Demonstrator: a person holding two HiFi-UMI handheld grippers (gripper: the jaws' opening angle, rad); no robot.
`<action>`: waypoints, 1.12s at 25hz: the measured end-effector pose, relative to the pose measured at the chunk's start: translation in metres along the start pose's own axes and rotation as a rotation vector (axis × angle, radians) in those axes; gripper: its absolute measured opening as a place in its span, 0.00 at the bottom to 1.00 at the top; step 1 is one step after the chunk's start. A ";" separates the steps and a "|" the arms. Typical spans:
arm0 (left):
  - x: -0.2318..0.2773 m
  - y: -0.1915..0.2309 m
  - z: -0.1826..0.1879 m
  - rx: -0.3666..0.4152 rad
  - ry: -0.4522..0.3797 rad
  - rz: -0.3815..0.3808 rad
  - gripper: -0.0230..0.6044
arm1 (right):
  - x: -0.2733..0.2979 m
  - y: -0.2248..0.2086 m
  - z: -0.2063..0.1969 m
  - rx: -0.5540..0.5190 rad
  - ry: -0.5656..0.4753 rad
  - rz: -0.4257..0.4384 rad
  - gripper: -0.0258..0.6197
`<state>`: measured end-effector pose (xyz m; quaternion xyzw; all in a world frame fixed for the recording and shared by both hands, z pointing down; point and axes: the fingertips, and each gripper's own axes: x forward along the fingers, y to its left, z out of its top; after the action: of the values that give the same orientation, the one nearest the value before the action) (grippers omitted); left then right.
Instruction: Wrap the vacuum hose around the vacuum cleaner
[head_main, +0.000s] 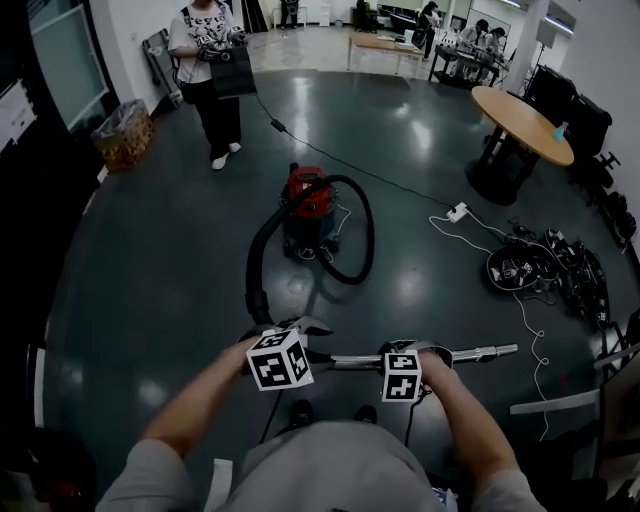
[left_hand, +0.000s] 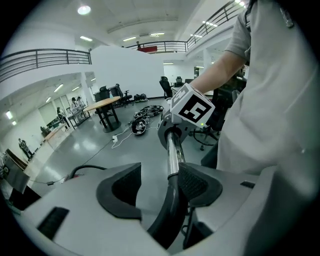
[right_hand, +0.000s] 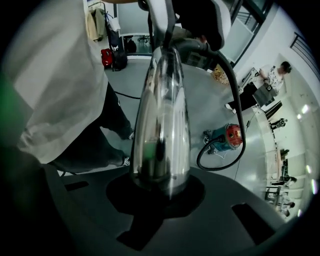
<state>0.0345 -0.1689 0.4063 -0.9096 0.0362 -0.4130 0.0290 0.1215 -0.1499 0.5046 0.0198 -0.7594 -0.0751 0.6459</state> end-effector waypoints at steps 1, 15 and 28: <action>0.001 -0.001 0.003 -0.013 -0.004 -0.009 0.40 | -0.002 0.002 -0.003 -0.005 0.000 0.010 0.12; 0.039 -0.040 0.024 0.058 0.148 -0.100 0.40 | -0.005 0.017 -0.033 -0.050 0.018 0.096 0.12; 0.103 -0.046 0.025 0.025 0.348 -0.027 0.40 | -0.025 0.019 -0.036 -0.048 0.017 0.140 0.12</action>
<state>0.1223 -0.1313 0.4708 -0.8244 0.0236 -0.5648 0.0279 0.1626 -0.1312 0.4882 -0.0482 -0.7513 -0.0481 0.6564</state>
